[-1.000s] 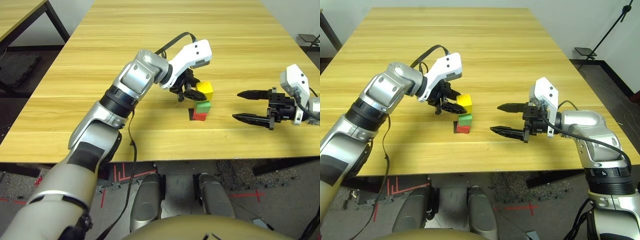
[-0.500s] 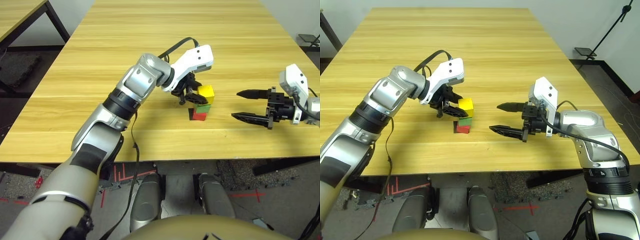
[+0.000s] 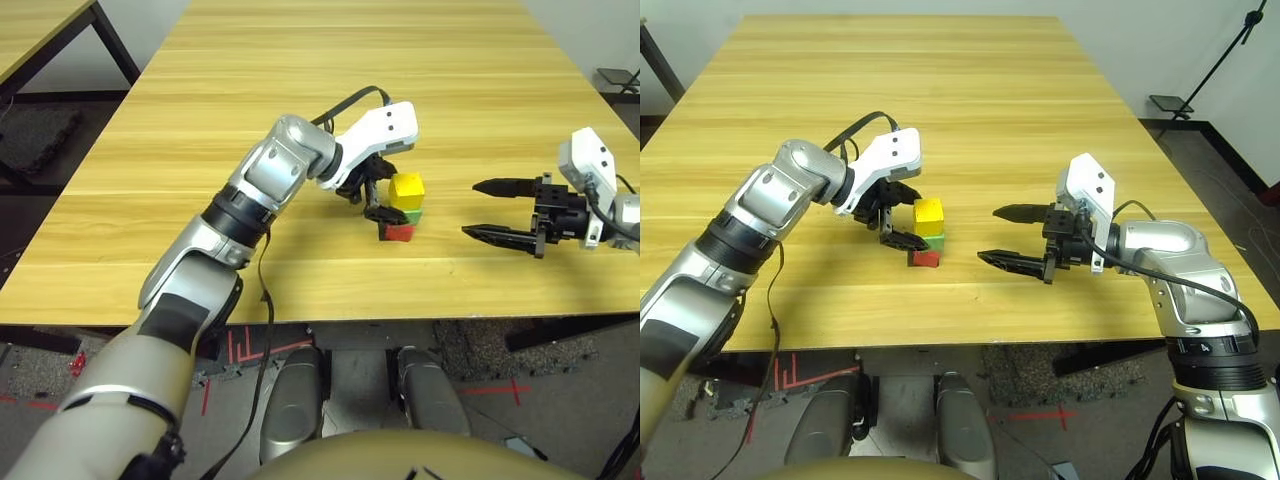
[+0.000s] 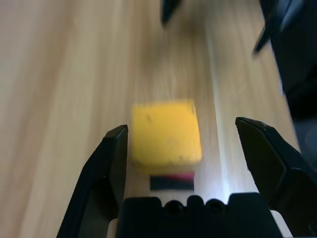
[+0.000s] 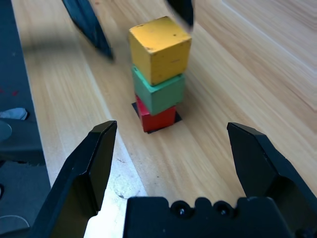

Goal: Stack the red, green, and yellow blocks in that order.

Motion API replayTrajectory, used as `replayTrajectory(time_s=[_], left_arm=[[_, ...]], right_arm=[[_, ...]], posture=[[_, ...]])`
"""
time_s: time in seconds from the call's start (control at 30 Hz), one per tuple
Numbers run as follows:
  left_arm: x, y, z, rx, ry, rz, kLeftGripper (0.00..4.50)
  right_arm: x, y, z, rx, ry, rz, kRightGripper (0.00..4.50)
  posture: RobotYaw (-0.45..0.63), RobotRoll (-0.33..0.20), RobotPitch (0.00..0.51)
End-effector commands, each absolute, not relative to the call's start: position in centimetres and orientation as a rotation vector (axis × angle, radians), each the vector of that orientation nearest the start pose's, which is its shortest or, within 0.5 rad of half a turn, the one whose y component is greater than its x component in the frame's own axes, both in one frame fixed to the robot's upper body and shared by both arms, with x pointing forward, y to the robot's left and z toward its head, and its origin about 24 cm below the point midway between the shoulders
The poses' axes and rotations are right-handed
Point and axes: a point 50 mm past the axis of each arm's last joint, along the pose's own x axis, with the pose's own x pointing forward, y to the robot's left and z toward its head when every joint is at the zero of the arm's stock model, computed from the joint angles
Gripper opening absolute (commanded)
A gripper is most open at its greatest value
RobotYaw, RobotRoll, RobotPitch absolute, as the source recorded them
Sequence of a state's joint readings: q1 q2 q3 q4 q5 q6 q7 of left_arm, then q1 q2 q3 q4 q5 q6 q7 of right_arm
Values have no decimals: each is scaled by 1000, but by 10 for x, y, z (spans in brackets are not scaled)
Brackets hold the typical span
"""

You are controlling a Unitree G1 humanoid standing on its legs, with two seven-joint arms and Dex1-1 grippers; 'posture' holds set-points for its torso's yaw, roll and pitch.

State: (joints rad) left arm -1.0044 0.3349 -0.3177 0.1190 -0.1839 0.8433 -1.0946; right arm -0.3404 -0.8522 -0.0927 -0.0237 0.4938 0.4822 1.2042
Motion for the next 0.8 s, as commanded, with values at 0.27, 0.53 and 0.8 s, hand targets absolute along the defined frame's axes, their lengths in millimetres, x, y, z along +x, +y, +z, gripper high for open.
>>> replayTrajectory(time_s=[0.27,0.53,0.8], left_arm=[[328,175,222,7,18,-611,4454],[319,213,158,-33,-146,-177,4454],[306,233,125,50,-199,72,4454]], right_arm=[[297,-316,154,-128,159,563,4500],[320,-358,151,-104,20,234,4500],[316,-376,128,-80,51,46,4500]], posture=[[29,-92,71],[43,-107,87],[69,-117,93]])
